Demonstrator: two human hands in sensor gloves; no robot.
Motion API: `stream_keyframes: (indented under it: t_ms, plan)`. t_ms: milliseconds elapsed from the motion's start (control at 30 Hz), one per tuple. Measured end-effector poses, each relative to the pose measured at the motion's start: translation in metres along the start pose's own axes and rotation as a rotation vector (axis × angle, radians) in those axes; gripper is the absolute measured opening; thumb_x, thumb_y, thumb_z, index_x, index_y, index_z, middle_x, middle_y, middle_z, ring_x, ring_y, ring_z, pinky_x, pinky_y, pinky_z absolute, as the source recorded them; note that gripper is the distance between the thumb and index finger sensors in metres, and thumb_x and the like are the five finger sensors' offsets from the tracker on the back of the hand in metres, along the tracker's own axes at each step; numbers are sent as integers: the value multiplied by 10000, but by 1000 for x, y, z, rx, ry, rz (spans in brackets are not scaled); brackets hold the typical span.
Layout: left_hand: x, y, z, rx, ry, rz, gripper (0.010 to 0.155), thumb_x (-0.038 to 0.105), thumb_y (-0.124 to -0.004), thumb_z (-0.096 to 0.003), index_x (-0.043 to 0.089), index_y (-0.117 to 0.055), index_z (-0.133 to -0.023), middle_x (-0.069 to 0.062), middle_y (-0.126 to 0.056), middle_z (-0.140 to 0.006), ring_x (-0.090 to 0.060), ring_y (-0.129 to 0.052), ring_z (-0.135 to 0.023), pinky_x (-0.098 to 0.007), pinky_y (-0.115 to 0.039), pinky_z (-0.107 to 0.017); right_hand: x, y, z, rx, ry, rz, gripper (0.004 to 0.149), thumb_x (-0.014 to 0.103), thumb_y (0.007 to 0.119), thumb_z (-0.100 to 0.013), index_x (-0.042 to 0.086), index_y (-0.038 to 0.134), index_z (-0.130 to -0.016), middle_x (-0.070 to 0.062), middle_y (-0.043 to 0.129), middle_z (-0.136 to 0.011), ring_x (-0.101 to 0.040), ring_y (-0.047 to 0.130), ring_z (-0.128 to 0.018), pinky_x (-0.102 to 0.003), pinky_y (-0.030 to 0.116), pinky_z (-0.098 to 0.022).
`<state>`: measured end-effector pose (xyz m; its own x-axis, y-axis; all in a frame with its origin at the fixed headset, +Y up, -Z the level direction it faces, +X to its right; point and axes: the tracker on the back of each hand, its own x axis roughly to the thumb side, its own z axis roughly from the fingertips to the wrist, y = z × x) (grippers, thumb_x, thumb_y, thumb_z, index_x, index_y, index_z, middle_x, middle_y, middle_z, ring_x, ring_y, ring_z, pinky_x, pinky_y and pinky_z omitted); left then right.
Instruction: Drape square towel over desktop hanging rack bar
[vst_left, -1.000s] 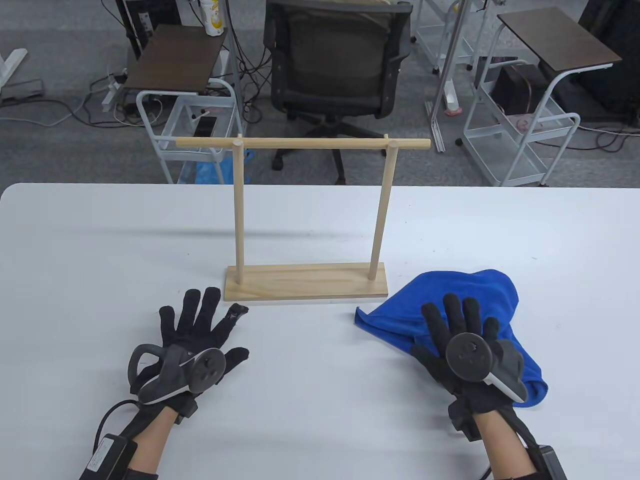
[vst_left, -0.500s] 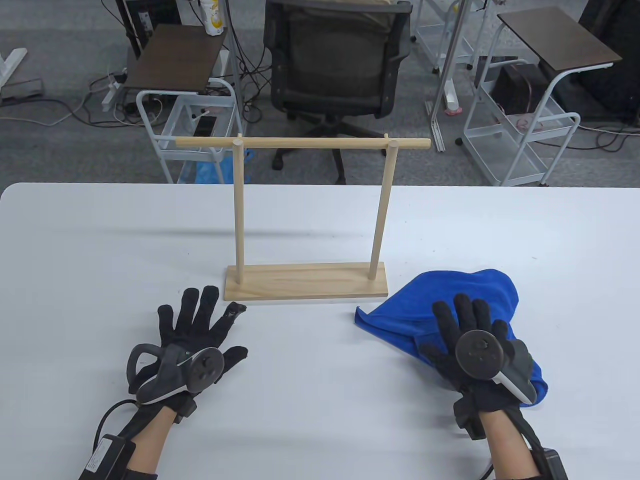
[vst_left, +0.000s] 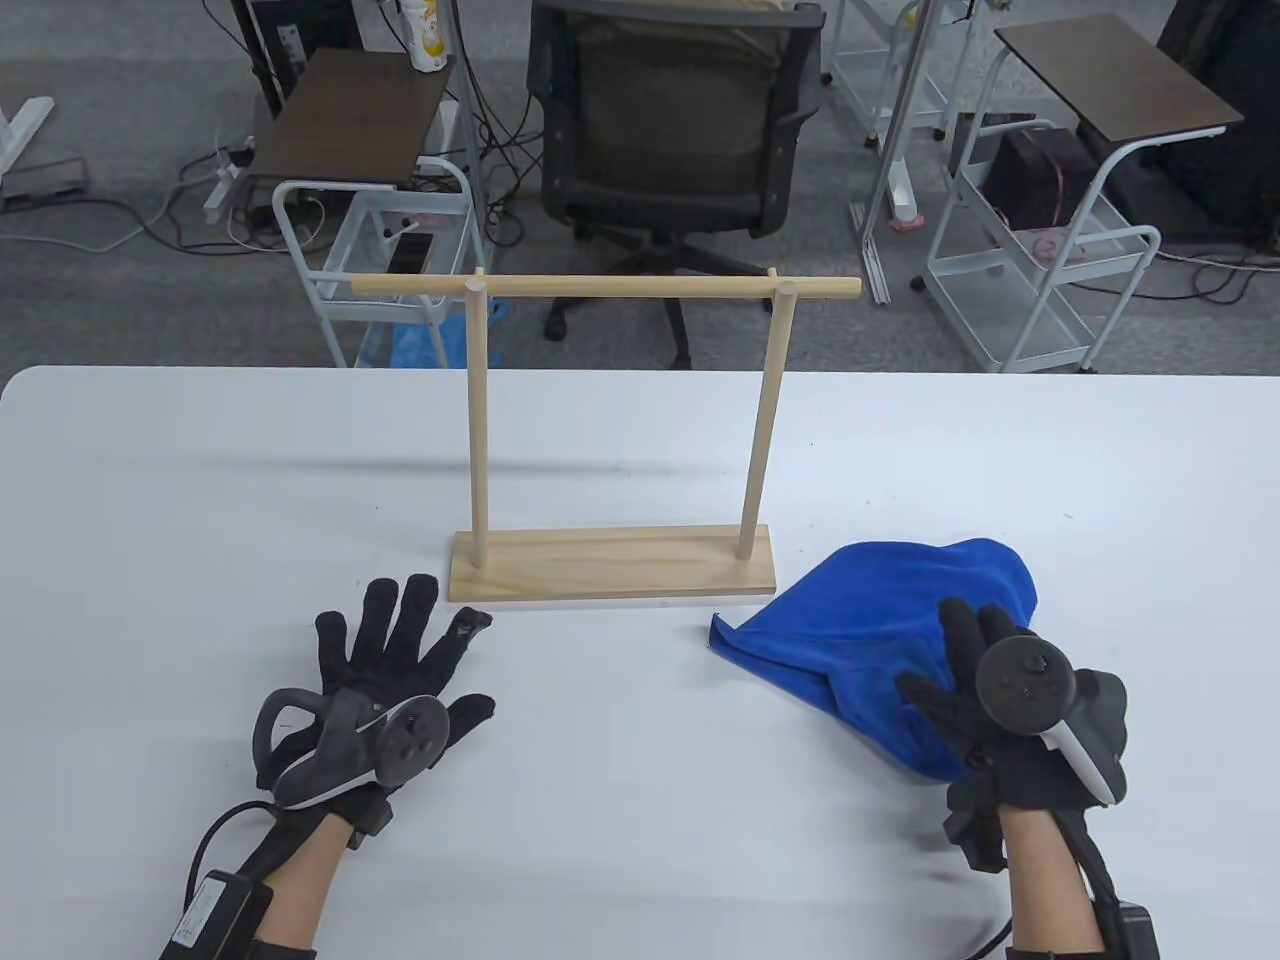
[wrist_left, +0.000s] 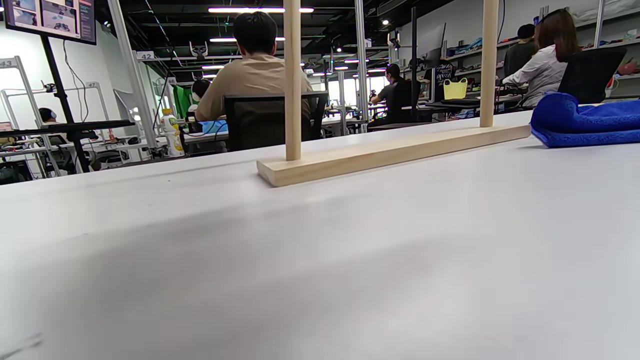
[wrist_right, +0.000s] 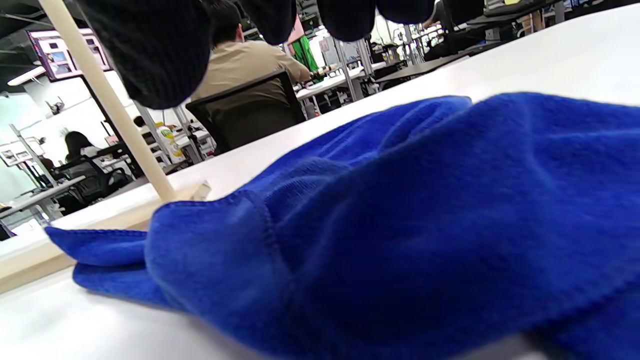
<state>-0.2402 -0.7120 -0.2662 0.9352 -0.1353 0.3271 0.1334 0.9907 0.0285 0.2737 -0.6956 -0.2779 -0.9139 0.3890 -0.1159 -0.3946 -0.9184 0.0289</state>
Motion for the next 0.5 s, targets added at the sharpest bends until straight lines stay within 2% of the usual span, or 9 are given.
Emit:
stream_keyframes:
  t_ms: [233,500]
  plan:
    - [-2,-4,-2,-36,9,-8,831,729,-376,-530,355,-245,-1260,-147,-105,-1318,-480,-181,-1177,-756,-231,-797,-2,9,-8,105,20,-5,756,473,800,-568,117,489,-1157,-242,537,-1121,-502,585,-963,-623,542,-671]
    - [-1,-5,-3,-53,7,-14,830,726,-381,-530,351,-264,-1261,-146,-121,-1320,-479,-196,-1178,-754,-240,-800,7,23,-20,197,43,64,659,474,821,-556,97,650,-1068,-185,723,-967,-419,748,-797,-537,658,-587]
